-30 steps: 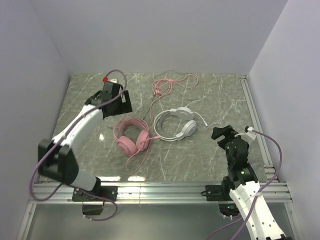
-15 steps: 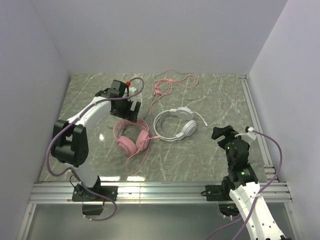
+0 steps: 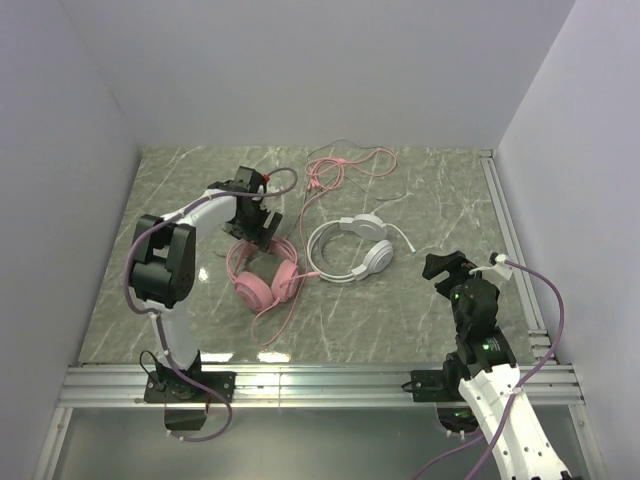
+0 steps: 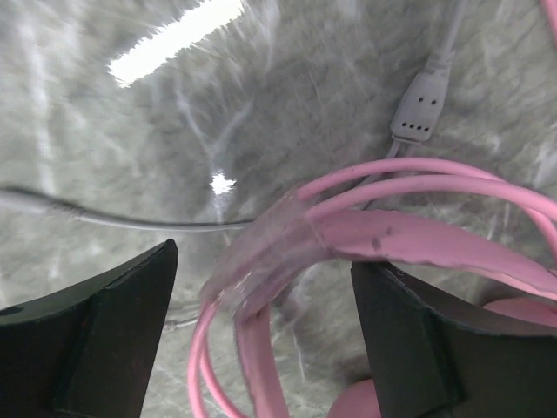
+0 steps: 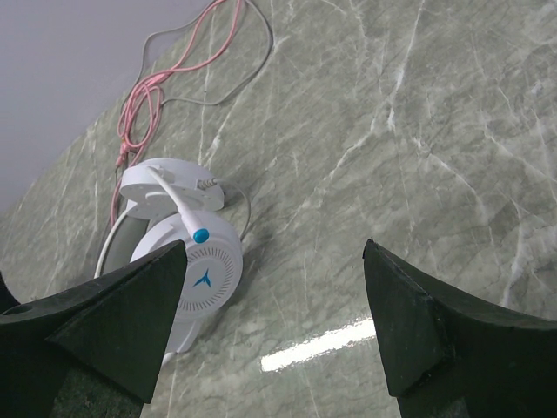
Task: Wrap the headphones
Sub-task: Grab headphones with the left arm
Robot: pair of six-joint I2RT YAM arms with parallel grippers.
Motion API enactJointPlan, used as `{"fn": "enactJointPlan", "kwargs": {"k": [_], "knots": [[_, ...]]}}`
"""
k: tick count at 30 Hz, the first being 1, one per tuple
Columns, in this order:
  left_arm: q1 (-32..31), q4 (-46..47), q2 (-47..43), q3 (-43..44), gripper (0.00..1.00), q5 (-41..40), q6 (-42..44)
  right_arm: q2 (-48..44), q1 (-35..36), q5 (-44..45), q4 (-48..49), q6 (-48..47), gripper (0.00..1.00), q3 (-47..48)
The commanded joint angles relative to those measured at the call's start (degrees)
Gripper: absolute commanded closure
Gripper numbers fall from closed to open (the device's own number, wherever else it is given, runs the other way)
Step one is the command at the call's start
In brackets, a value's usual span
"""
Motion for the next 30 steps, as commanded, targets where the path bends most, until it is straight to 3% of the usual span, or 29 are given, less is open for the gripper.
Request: {"fn": "enactJointPlan", "kwargs": {"k": [1, 6, 9, 10, 12, 13, 17, 22, 30], "knots": [[-0.08, -2.37, 2.30, 1.83, 0.16, 1.98, 1.11, 0.00, -0.12, -0.03, 1.73, -0.71, 0.11, 0.47], [-0.17, -6.07, 3.53, 1.49, 0.41, 2.51, -0.30, 0.35, -0.20, 0.32, 1.82, -0.71, 0.11, 0.64], [-0.17, -6.87, 3.53, 1.48, 0.63, 2.60, -1.27, 0.18, -0.12, 0.15, 1.73, -0.62, 0.11, 0.56], [-0.17, -7.22, 2.84, 1.91, 0.77, 3.03, -1.62, 0.09, -0.12, 0.14, 1.73, -0.71, 0.11, 0.47], [-0.17, -8.36, 1.78, 3.40, 0.96, 3.30, -3.72, 0.09, -0.20, 0.14, 1.73, -0.71, 0.11, 0.47], [-0.17, -8.62, 0.12, 3.67, 1.00, 3.47, -4.69, 0.09, -0.20, 0.23, 1.82, -0.62, 0.11, 0.47], [-0.17, -6.09, -6.82, 0.36, 1.00, -1.25, -15.03, 0.35, -0.20, 0.23, 1.82, -0.62, 0.11, 0.56], [-0.17, -4.14, -16.74, -5.02, 1.00, -14.69, -28.50, 0.53, -0.20, -0.03, 2.17, -0.71, 0.11, 0.56], [-0.08, -5.89, -29.16, -9.51, 1.00, -19.64, -42.30, 0.27, -0.20, -7.66, 5.85, -4.13, 0.10, -0.23]]}}
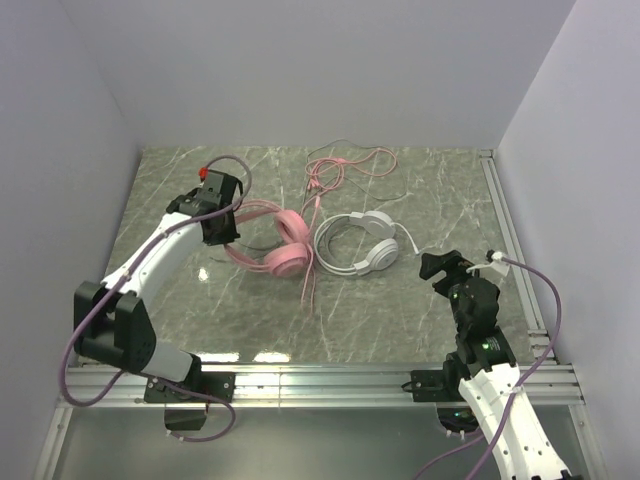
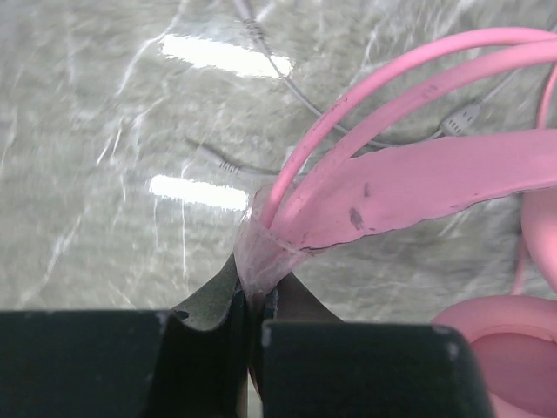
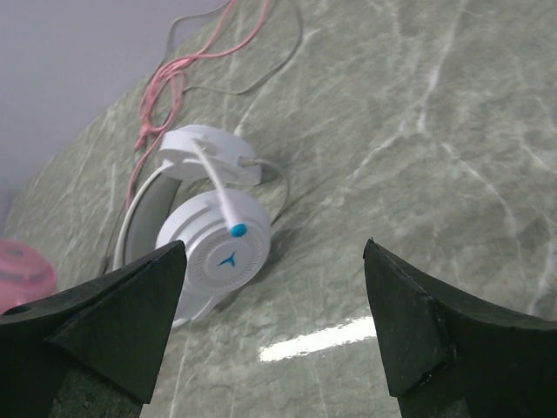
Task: Wrap the headphones
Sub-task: Grab headphones with the left arm, then wrap the headphone cable with the right arm
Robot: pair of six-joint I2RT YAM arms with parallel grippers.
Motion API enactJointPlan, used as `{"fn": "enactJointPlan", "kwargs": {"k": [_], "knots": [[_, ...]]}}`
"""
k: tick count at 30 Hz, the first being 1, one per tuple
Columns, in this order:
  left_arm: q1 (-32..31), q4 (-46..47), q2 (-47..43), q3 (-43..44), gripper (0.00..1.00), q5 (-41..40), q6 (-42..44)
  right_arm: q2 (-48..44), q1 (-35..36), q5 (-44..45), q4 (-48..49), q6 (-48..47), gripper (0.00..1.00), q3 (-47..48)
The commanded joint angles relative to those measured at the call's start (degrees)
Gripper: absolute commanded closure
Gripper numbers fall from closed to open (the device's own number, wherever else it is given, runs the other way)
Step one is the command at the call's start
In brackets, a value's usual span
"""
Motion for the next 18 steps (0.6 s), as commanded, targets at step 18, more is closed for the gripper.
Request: {"fn": "enactJointPlan", "kwargs": {"k": [18], "knots": [[1.83, 4.10, -17.59, 4.91, 1.00, 8.55, -10.94, 11.20, 15.19, -31.65, 28.14, -10.16, 0.14, 1.25]]}}
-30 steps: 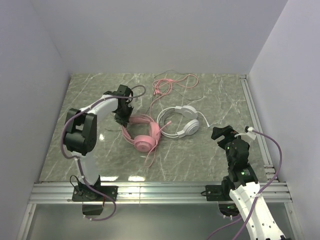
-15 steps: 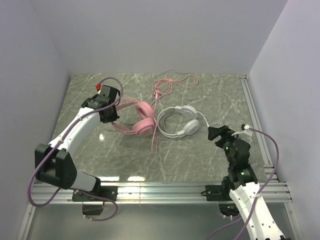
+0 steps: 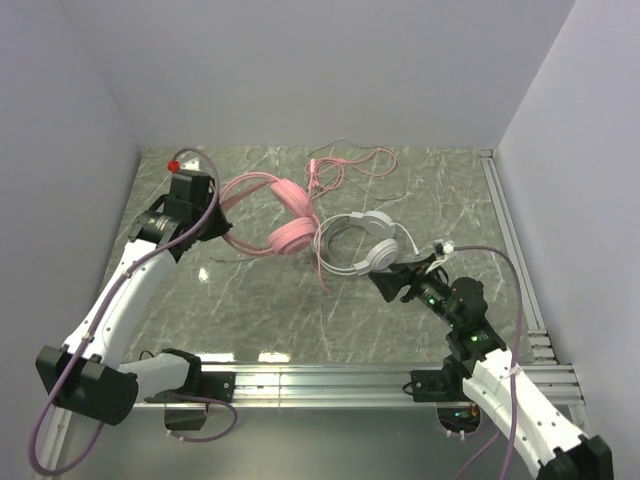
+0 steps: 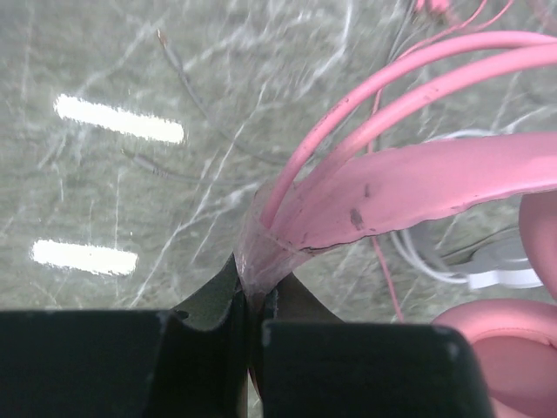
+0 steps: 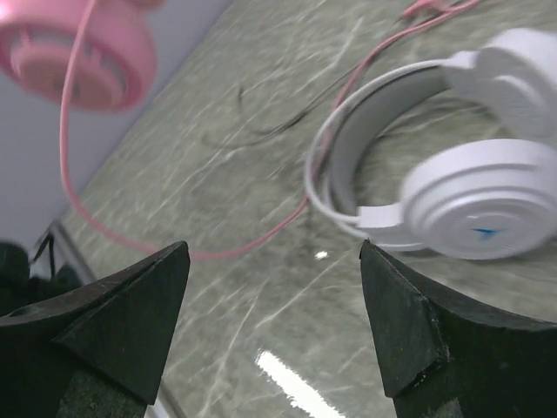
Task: Wrap the headphones
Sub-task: Wrap the headphone cable with the right arm
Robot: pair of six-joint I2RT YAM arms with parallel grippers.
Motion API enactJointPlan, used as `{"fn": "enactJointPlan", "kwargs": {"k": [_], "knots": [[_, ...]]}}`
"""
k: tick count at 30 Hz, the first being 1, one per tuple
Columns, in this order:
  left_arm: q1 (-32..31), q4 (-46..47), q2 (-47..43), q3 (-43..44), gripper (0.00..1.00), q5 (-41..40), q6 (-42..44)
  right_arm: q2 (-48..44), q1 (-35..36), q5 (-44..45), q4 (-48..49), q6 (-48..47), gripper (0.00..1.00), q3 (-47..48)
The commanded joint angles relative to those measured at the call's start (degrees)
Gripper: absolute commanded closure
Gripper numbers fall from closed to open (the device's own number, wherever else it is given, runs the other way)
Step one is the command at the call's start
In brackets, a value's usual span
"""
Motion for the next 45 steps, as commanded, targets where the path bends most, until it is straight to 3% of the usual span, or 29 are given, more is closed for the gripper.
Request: {"fn": "enactJointPlan", "kwargs": {"k": [1, 4, 8, 12, 16, 24, 37, 45], "knots": [[1.20, 2.99, -1.70, 5.55, 1.00, 1.88, -1.59, 3.53, 6.33, -1.62, 9.12, -3.21, 0.14, 4.34], [1.46, 0.36, -1.00, 8.98, 1.00, 3.19, -0.79, 7.57, 11.18, -2.48, 13.52, -7.24, 0.14, 6.01], [1.46, -0.44, -2.66, 10.48, 1.00, 0.83, -2.37, 14.94, 21.10, 2.77, 15.02, -11.83, 0.14, 11.20], [1.46, 0.43, -5.56, 9.87, 1.00, -0.15, -3.95, 21.02, 25.68, 6.63, 17.23, -14.99, 0.14, 14.18], [1.46, 1.23, -5.74, 10.04, 1.00, 3.28, -2.63, 26.38, 27.45, 7.35, 15.74, -17.97, 0.12, 19.19], [1.46, 1.14, -5.66, 10.92, 1.00, 7.24, -2.20, 35.08, 28.25, 6.30, 23.82, -22.12, 0.10, 21.30], [1.46, -0.53, -5.04, 12.68, 1.00, 11.46, -2.46, 48.53, 29.48, 0.23, 28.03, -20.89, 0.29, 28.78], [1.46, 0.08, -5.13, 12.24, 1.00, 14.17, -3.87, 51.70, 31.32, 0.59, 30.76, -20.71, 0.52, 29.31]]}}
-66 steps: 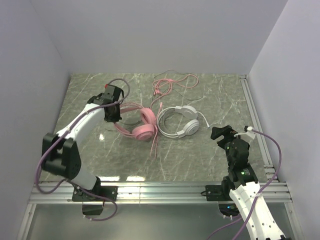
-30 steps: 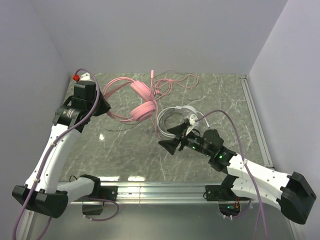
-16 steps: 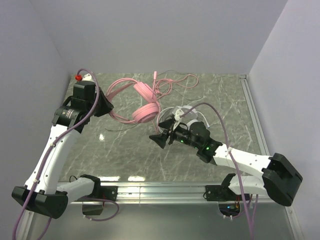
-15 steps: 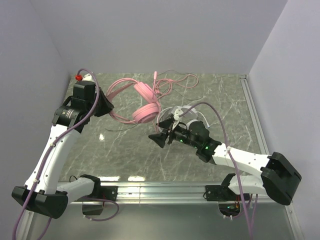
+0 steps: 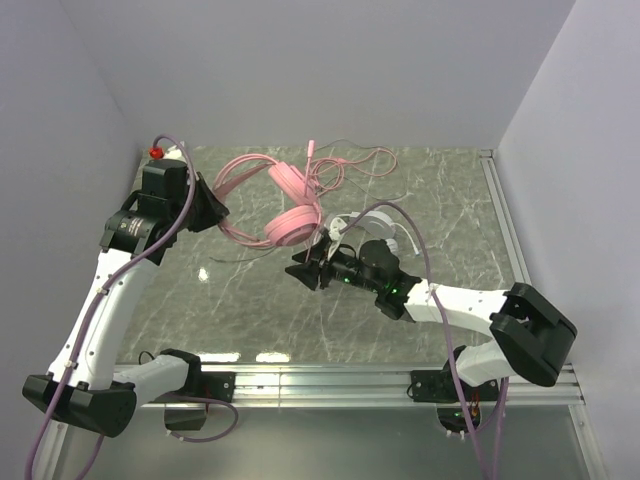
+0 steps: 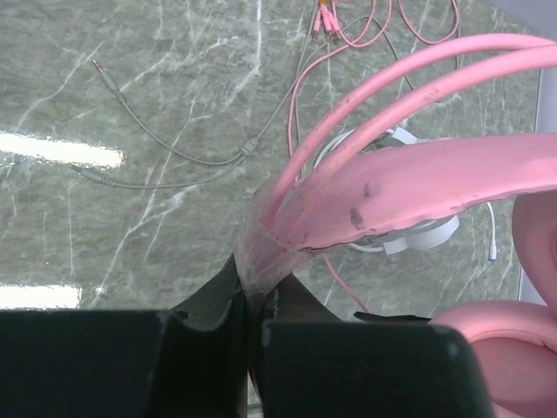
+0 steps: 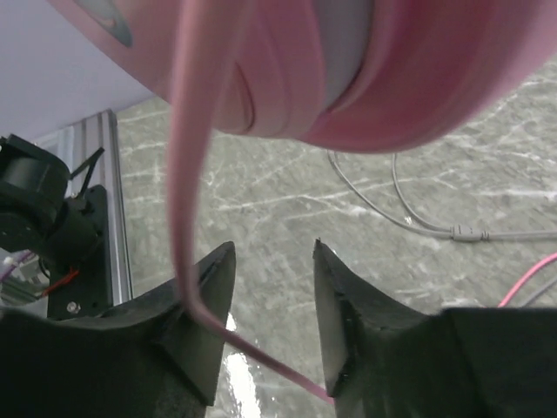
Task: Wrap the headphones
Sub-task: Wrap the headphone cable with the right arm
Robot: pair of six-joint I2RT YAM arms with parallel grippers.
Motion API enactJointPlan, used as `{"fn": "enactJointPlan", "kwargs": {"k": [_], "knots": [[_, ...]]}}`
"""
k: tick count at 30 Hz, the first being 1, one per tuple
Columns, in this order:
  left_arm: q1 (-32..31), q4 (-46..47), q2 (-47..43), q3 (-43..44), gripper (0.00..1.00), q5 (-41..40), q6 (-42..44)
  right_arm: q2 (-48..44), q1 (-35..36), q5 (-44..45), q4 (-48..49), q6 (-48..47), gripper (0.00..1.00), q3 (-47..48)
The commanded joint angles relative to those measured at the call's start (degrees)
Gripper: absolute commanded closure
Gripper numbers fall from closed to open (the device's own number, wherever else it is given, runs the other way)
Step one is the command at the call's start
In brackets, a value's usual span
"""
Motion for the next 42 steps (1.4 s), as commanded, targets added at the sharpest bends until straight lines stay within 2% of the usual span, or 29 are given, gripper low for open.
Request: {"fn": "enactJointPlan", "kwargs": {"k": [1, 3, 5, 7, 8, 9, 12, 14, 21, 27, 32, 34, 42], "knots": [[-0.22, 4.57, -1.10, 2.99, 1.00, 5.98, -3.89, 0.76, 1.16, -0.53, 6.34, -0.17, 0.54, 2.14], [-0.22, 4.39, -1.01, 3.26, 1.00, 7.30, -4.24, 0.93, 1.34, -0.27, 8.72, 0.01, 0.60, 1.35], [-0.22, 4.12, -1.01, 3.43, 1.00, 7.74, -4.59, 1.02, 1.25, 0.43, 10.39, 0.10, 0.60, 0.73], [-0.22, 4.21, -1.28, 3.61, 1.00, 8.18, -5.12, 0.76, 1.34, 0.88, 14.08, 0.19, 0.48, -1.11], [-0.22, 4.30, -1.37, 3.61, 1.00, 8.45, -5.21, 0.76, 1.42, 1.05, 15.49, 0.19, 0.40, -1.72], [-0.22, 4.21, -1.28, 3.78, 1.00, 8.62, -5.30, 0.67, 1.43, 1.05, 16.72, -0.16, 0.37, -2.34], [-0.22, 3.69, -1.02, 4.40, 1.00, 9.85, -5.39, 0.76, 1.51, 1.32, 17.25, -1.04, 0.37, -2.61], [-0.22, 3.25, -0.84, 4.75, 1.00, 10.55, -5.56, 0.67, 1.51, 1.23, 18.22, -1.31, 0.40, -2.96], [-0.22, 1.67, -0.31, 7.82, 1.00, 11.53, -6.26, -1.26, 1.86, 3.25, 28.76, -1.66, 0.41, -9.55], [-0.22, 0.78, 0.04, 9.32, 1.00, 12.57, -6.26, -3.11, 1.86, 2.90, 27.19, -2.54, 0.33, -9.82], [-0.22, -0.71, 0.04, 10.02, 1.00, 13.55, -6.61, -2.67, 1.86, 2.37, 27.72, -3.06, 0.31, -9.64], [-0.22, -1.23, -0.05, 10.73, 1.00, 13.90, -6.62, -2.14, 1.95, 2.37, 27.89, -3.42, 0.27, -9.38], [-0.22, -2.29, 0.30, 12.31, 1.00, 15.66, -6.88, -1.18, 1.95, 1.49, 26.23, -5.35, 0.28, -6.83]]}}
